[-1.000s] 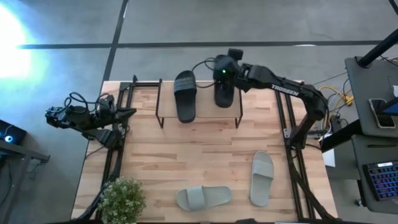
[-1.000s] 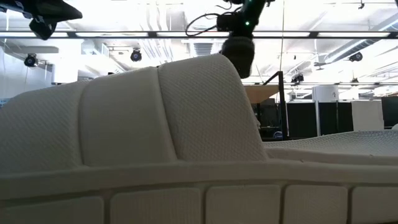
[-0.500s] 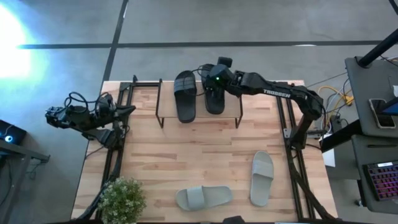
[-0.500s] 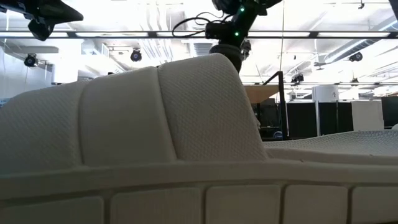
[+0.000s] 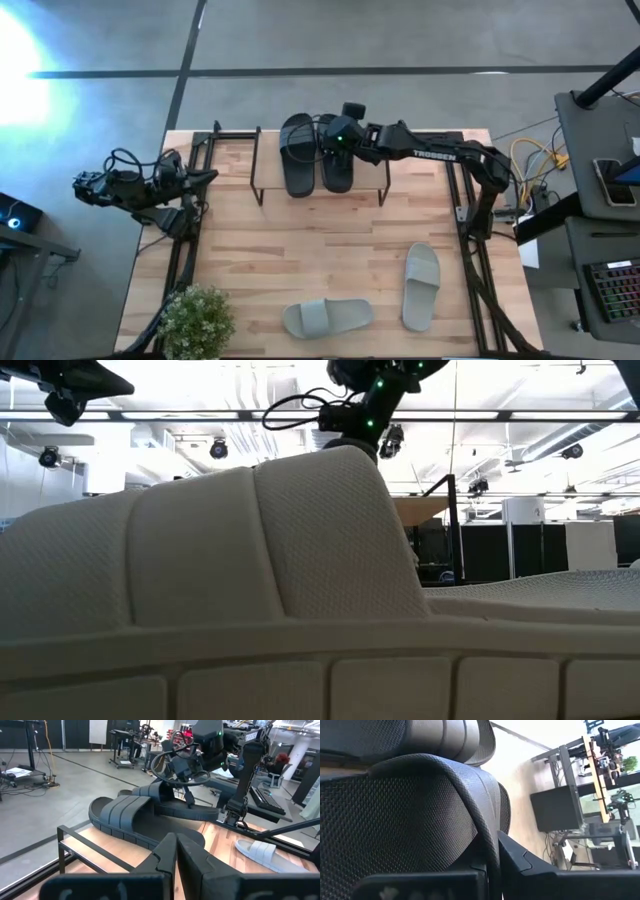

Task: Pick and place slides into the shelf
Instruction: Put the black slide on the shelf

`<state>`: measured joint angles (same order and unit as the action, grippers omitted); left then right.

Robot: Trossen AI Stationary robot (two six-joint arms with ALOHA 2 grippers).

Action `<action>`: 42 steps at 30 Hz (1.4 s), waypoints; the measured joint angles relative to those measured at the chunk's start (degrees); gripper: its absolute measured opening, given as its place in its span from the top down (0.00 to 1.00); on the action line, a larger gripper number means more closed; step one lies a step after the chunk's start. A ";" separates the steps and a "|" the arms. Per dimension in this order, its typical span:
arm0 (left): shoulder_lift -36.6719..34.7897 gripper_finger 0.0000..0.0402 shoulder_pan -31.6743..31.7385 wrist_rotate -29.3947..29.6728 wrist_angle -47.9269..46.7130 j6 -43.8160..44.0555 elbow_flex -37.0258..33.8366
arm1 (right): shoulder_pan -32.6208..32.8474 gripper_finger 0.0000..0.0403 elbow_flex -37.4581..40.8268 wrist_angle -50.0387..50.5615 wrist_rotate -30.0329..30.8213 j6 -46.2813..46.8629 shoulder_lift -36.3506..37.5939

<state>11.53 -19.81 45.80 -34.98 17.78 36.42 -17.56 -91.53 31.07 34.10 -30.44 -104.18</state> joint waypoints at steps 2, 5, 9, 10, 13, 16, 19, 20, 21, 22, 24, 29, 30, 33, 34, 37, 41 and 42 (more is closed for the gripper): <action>-0.04 1.00 0.02 0.00 0.01 0.00 0.00 | 0.04 0.96 -0.02 -0.11 0.27 0.02 -0.58; -0.04 1.00 0.00 -0.02 -0.01 0.02 0.00 | 0.13 0.93 -0.02 -0.28 0.62 0.51 -0.85; -0.04 1.00 0.00 -0.04 -0.01 0.01 -0.03 | 0.04 0.87 -0.04 -0.49 0.52 1.88 -0.66; -0.04 1.00 0.00 -0.04 -0.08 0.00 -0.04 | 0.07 0.85 -0.04 -0.46 0.49 2.29 -0.60; -0.04 1.00 0.00 -0.04 -0.16 -0.02 -0.04 | 0.07 0.80 -0.04 -0.46 0.47 3.70 -0.44; -0.04 1.00 0.00 -0.06 -0.26 -0.11 -0.04 | 0.07 0.76 -0.04 -0.42 0.47 5.84 -0.44; -0.04 1.00 0.00 -0.07 -0.40 -0.12 -0.04 | 0.20 0.72 -0.04 0.16 0.45 7.49 -0.40; -0.04 1.00 0.01 -0.07 -0.42 -0.11 -0.04 | 0.22 0.71 -0.04 0.38 0.45 7.85 -0.34; -0.04 1.00 0.00 -0.07 -0.43 -0.12 -0.04 | 0.31 0.71 -0.04 0.51 0.45 7.96 -0.30; -0.04 1.00 0.01 -0.07 -0.50 -0.12 -0.04 | 0.43 0.70 -0.04 0.53 0.44 7.94 -0.24; -0.04 1.00 0.00 -0.11 -0.55 -0.13 -0.04 | 0.76 0.68 -0.07 0.52 0.45 8.02 -0.11; -0.04 1.00 0.02 -0.26 -0.64 -0.13 -0.04 | 2.05 0.66 -0.14 1.12 0.42 10.62 -0.04; -0.04 1.00 0.00 -0.38 -0.66 -0.15 -0.04 | 2.35 0.66 -0.15 1.77 0.38 11.49 0.00; -0.04 1.00 0.01 -0.52 -1.18 -0.15 -0.04 | 2.71 0.64 -0.17 4.35 -1.27 14.16 0.02; -0.04 1.00 0.00 -0.52 -1.24 -0.15 -0.04 | 2.71 0.63 -0.21 5.32 -2.21 15.16 0.02; -0.15 1.00 0.00 -0.58 -1.67 -0.15 -0.04 | 2.73 0.59 -0.31 7.49 -3.00 18.05 0.15; -0.22 1.00 0.02 -0.70 -1.62 -0.13 -0.04 | 3.35 0.55 -2.09 9.68 -2.92 20.15 0.09; -0.26 1.00 0.00 -0.69 -1.62 -0.15 -0.04 | 3.57 0.54 -2.84 9.94 -3.02 20.18 0.09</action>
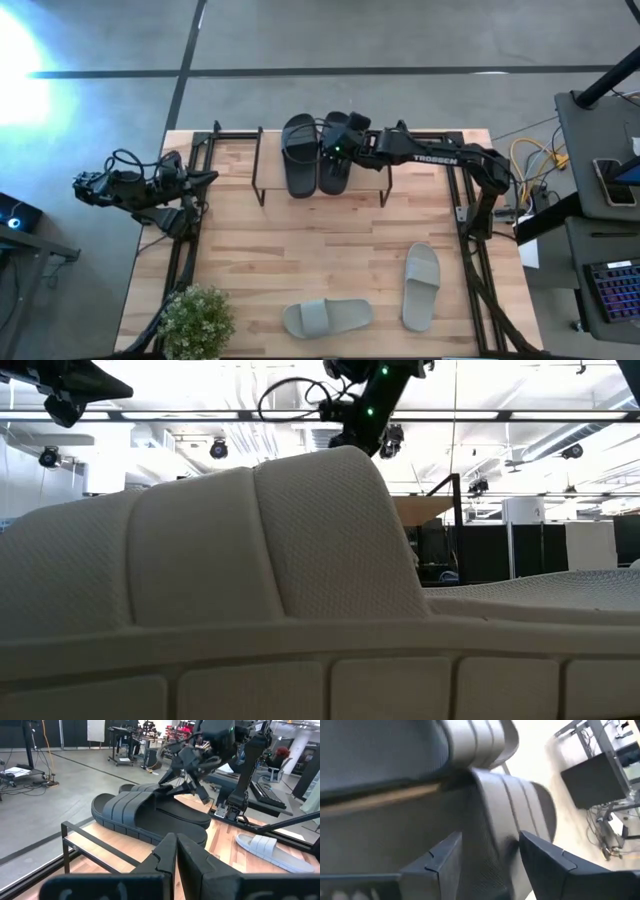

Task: Pick and place slides into the shelf
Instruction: Put the black slide on the shelf, then move the left white slide to the center of the table

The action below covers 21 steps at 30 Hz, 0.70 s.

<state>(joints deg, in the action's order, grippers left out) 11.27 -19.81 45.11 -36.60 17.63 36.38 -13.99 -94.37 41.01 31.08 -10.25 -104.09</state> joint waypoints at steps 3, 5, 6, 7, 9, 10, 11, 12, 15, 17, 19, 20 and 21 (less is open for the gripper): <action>-0.22 1.00 0.02 -0.22 0.09 0.02 0.00 | 0.77 0.52 -2.96 0.96 -0.19 -0.02 -0.02; -0.22 1.00 0.02 -0.50 0.02 0.02 0.00 | 1.13 0.52 -5.22 3.11 -0.35 0.70 -0.02; -0.22 1.00 0.02 -0.60 0.04 0.02 0.00 | 1.31 0.52 -6.24 4.20 -0.40 1.33 -0.02; -0.22 1.00 0.02 -0.70 0.06 0.02 0.01 | 1.51 0.52 -7.20 5.59 -0.40 2.24 -0.02; -0.22 1.00 0.02 -1.29 0.04 0.07 0.00 | 2.05 0.52 -9.39 9.78 -0.41 4.94 -0.08; -0.22 1.00 0.02 -1.74 0.05 0.14 0.00 | 2.31 0.52 -10.50 12.31 -0.81 6.68 -0.09; -0.22 1.00 0.02 -2.42 0.09 0.91 0.02 | 2.57 0.52 -11.63 14.83 -1.81 8.45 -0.09; -0.20 1.00 0.02 -3.07 0.05 2.18 0.10 | 2.89 0.52 -12.79 17.75 -2.99 10.48 -0.09; 0.31 1.00 0.02 -5.41 0.17 8.46 0.41 | 3.91 0.52 -15.89 26.32 -4.49 19.07 -0.09; 1.34 1.00 0.02 -7.50 0.31 12.13 0.49 | 4.56 0.54 -17.75 30.73 -4.40 24.30 -0.09; 3.28 1.00 0.02 -8.83 1.24 13.26 0.77 | 5.22 0.57 -19.25 33.15 -4.26 27.10 -0.10; 4.59 1.00 0.02 -8.80 2.30 12.68 1.18 | 5.35 0.60 -19.79 33.91 -4.37 28.13 -0.09; 6.02 1.00 0.08 -8.59 3.45 11.29 1.78 | 5.40 0.63 -20.11 34.34 -4.76 28.93 -0.09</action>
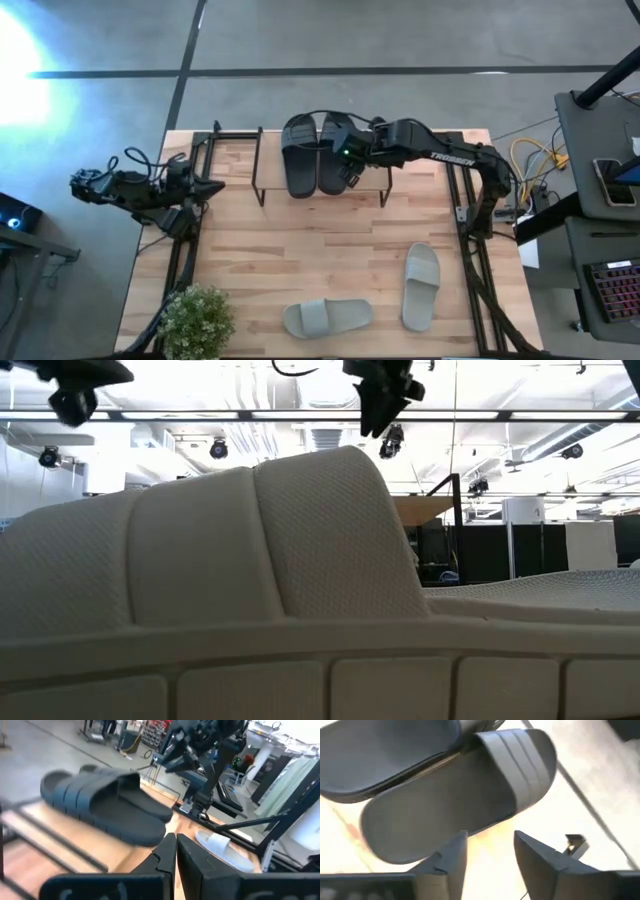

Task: Pick and place slides into the shelf
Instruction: Move the left white slide to the center of the table

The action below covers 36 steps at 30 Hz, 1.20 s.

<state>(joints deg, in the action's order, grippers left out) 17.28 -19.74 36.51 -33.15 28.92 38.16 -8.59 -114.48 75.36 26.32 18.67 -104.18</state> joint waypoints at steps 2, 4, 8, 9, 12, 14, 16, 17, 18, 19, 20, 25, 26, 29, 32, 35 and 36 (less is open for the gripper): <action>3.11 1.00 0.21 1.30 2.64 -3.55 1.58 | -0.03 0.72 -0.35 0.69 -1.63 1.90 0.00; 6.18 1.00 0.62 2.53 4.62 -6.20 3.89 | -0.43 0.83 -0.39 1.98 -2.41 4.35 -0.02; 10.97 1.00 1.62 2.81 3.97 -8.80 9.59 | -2.53 0.96 0.53 6.86 -6.97 10.22 0.33; 11.72 1.00 1.79 2.83 3.60 -8.99 10.51 | -3.26 0.96 0.92 7.79 -9.97 11.54 0.40; 12.96 1.00 1.78 2.79 3.60 -10.25 12.10 | -4.21 0.97 2.19 8.40 -17.50 12.87 0.48; 13.02 1.00 1.78 2.77 3.36 -10.22 12.17 | -3.41 0.97 2.64 8.30 -18.76 12.94 0.48; 12.96 1.00 1.78 2.81 2.36 -10.12 11.92 | -1.63 0.97 2.87 8.16 -18.82 14.18 0.53; 12.92 1.00 1.78 2.79 1.26 -9.82 11.77 | -0.44 0.97 2.90 8.06 -18.84 15.03 0.55; 12.84 1.00 1.78 2.54 0.01 -9.78 11.63 | 1.04 0.97 2.92 7.92 -19.04 15.80 0.55; 12.69 1.00 1.78 1.58 -0.96 -9.82 11.42 | 2.70 0.97 2.93 7.75 -19.23 16.59 0.55; 12.54 1.00 1.78 0.02 -1.63 -9.81 11.17 | 4.52 0.97 2.87 7.67 -19.29 17.94 0.55; 12.24 1.00 1.78 -5.11 -4.62 -10.24 11.03 | 14.58 0.97 3.22 4.49 -21.80 30.97 0.62; 12.18 1.00 1.78 -5.79 -5.14 -10.28 11.01 | 16.61 0.97 3.65 3.66 -21.83 34.67 0.61; 11.71 1.00 1.78 -7.08 -7.04 -11.80 10.97 | 22.64 0.97 5.79 -1.60 -21.81 47.71 0.61; 11.38 1.00 1.78 -9.03 -7.85 -12.86 10.97 | 28.24 0.97 9.16 -10.11 -21.11 61.25 0.59; 10.78 1.00 1.78 -12.18 -9.96 -12.82 10.97 | 33.09 0.97 13.54 -18.94 -17.48 74.17 0.52; 10.57 1.00 1.78 -13.36 -11.08 -12.82 10.97 | 34.48 0.97 15.03 -21.84 -16.37 77.89 0.52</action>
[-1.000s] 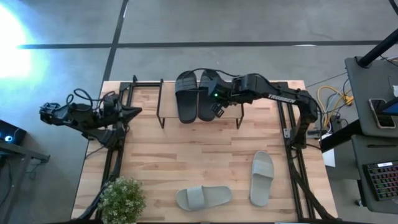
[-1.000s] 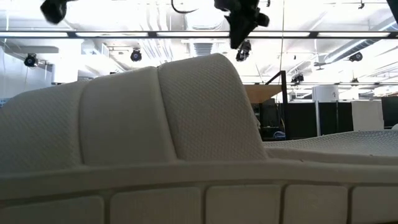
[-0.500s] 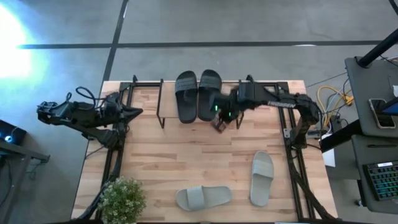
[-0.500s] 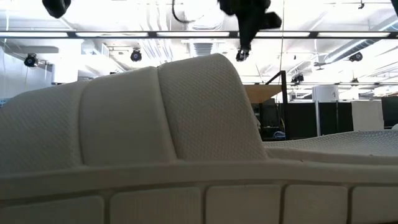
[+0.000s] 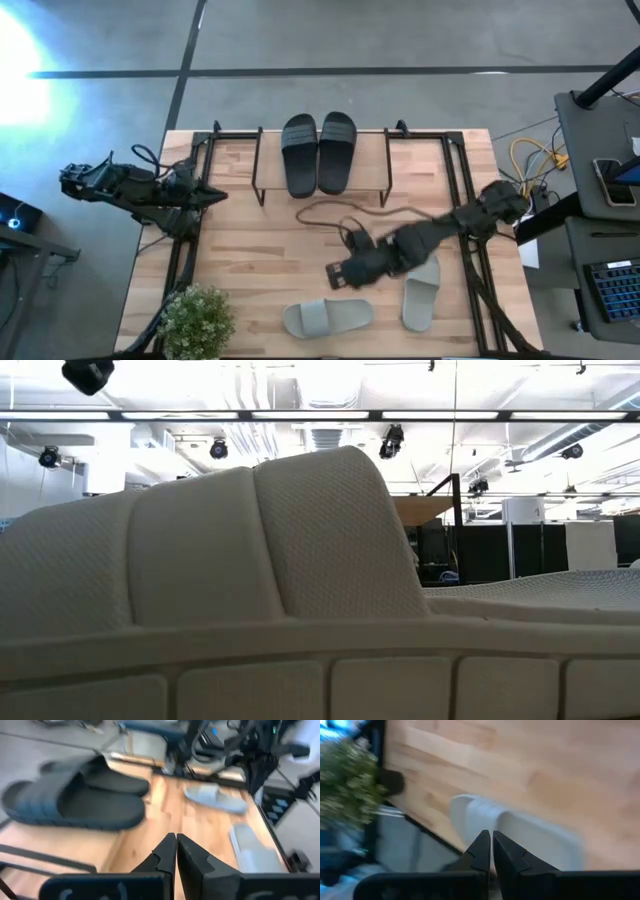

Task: Pick and place slides into the shelf
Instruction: Move the left white slide to the center of the table

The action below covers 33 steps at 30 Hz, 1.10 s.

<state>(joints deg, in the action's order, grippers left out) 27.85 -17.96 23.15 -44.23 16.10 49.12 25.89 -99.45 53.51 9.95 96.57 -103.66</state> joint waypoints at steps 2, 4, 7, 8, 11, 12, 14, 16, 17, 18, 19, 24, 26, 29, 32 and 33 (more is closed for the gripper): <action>-0.27 1.00 0.00 -2.86 -2.45 0.07 0.00 | 2.36 0.96 3.38 -6.10 2.20 6.39 -0.05; -0.61 1.00 0.00 -5.48 -4.31 0.20 0.00 | 4.43 0.93 6.25 -11.59 4.42 11.25 -0.51; -1.29 1.00 -0.02 -6.94 -5.91 2.74 -0.02 | 6.42 0.84 9.33 -17.30 6.84 16.56 -2.25; -1.76 1.00 -0.02 -7.59 -6.51 3.68 -0.02 | 6.87 0.80 9.83 -18.68 7.29 17.91 -3.06; -3.39 1.00 -0.04 -9.50 -7.83 5.05 -0.04 | 7.37 0.69 10.35 -23.73 7.74 18.94 -6.12; -3.98 1.00 -0.05 -9.69 -8.69 6.07 -0.04 | 7.37 0.65 10.34 -25.55 7.68 18.82 -7.37; -5.18 1.00 -0.04 -9.68 -10.30 8.16 -0.04 | 7.37 0.60 9.71 -28.84 6.41 17.68 -10.11; -6.60 1.00 -0.04 -9.70 -11.98 9.70 -0.04 | 7.37 0.55 8.55 -31.52 4.70 16.52 -13.03; -7.32 1.00 -0.04 -9.72 -12.80 10.43 -0.04 | 7.37 0.54 7.91 -32.05 4.34 16.20 -14.46; -8.08 1.00 -0.04 -9.68 -13.32 10.56 -0.04 | 7.39 0.52 7.12 -32.81 4.14 15.93 -15.86; -8.78 1.00 -0.04 -9.68 -13.61 10.58 -0.04 | 7.54 0.51 6.22 -33.13 3.77 15.90 -17.16; -11.55 1.00 -0.04 -9.67 -13.83 10.60 -0.11 | 8.51 0.48 1.62 -32.74 3.80 14.92 -21.25; -12.10 1.00 -0.04 -9.57 -13.82 10.60 -0.12 | 8.82 0.48 0.25 -32.70 4.20 14.10 -21.77; -12.45 1.00 -0.04 -9.30 -13.75 10.64 -0.21 | 9.14 0.48 -0.92 -31.61 6.03 13.60 -21.63; -11.95 1.00 -0.04 -9.13 -13.25 10.70 -0.84 | 9.53 0.48 -3.32 -24.38 6.71 13.41 -20.87; -11.63 1.00 -0.04 -9.13 -13.22 10.69 -1.04 | 9.72 0.48 -4.50 -20.73 6.88 13.95 -20.71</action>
<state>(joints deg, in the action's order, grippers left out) 16.22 -18.00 14.02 -57.45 26.79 48.08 35.61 -103.95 32.78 16.82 110.52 -124.36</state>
